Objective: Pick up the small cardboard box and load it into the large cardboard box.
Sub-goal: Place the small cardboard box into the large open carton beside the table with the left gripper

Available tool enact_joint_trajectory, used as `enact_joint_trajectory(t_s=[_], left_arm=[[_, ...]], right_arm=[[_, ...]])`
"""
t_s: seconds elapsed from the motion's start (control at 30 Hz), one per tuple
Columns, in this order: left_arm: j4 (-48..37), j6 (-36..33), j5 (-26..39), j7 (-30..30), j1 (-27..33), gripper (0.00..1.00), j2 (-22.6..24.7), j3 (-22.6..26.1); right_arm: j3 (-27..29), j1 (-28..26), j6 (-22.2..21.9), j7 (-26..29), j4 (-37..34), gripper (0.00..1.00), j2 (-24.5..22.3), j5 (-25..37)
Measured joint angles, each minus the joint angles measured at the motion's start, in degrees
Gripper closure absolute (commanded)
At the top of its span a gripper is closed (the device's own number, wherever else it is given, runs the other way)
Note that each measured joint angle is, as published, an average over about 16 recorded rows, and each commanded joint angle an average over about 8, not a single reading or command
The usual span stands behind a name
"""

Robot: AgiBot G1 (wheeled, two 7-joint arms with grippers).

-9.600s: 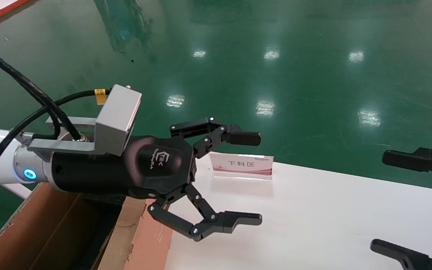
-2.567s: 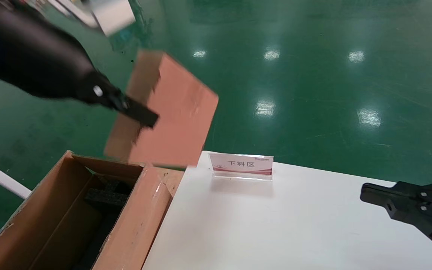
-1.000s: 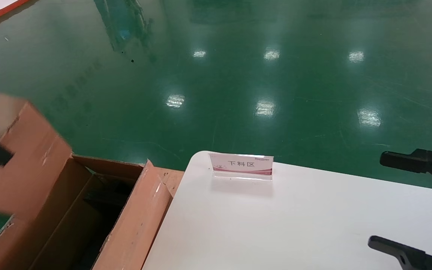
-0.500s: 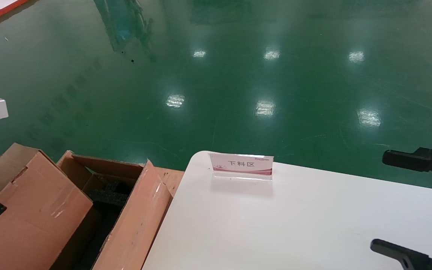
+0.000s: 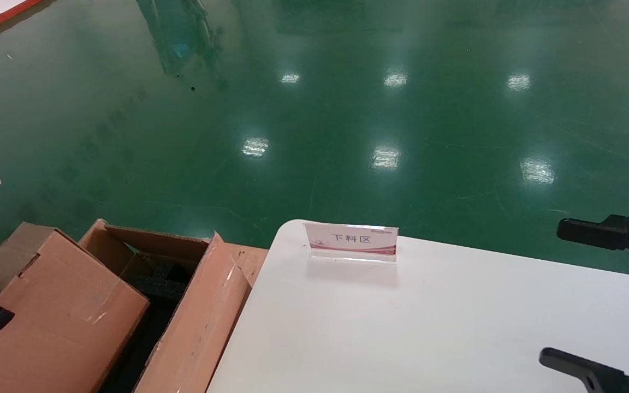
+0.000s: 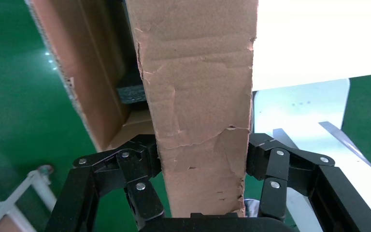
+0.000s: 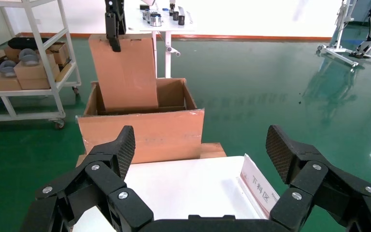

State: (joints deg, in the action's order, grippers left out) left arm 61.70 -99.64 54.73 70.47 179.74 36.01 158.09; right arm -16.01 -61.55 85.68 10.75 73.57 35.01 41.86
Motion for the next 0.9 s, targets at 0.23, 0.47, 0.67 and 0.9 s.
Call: enact_joint_trajectory(t_s=[0.23,0.47,0.67,0.9], left_arm=[[-1.14,0.63,0.17,-2.24,-1.07,1.00,-2.90,0.83],[-1.77,2.20,0.72,-3.28,-3.69,1.00,-4.09,1.16],[-2.49,4.10,1.49,-3.05,-6.66,1.00,-3.80,1.14],[-3.60,6.34,2.45,-1.69,-9.71,1.00,-2.90,0.97]], right_arm=[[0.00,0.00,0.00,0.00,0.00,0.00,0.00,0.00],[0.00,0.00,0.00,0.00,0.00,0.00,0.00,0.00],[0.00,0.00,0.00,0.00,0.00,0.00,0.00,0.00],[0.00,0.00,0.00,0.00,0.00,0.00,0.00,0.00]])
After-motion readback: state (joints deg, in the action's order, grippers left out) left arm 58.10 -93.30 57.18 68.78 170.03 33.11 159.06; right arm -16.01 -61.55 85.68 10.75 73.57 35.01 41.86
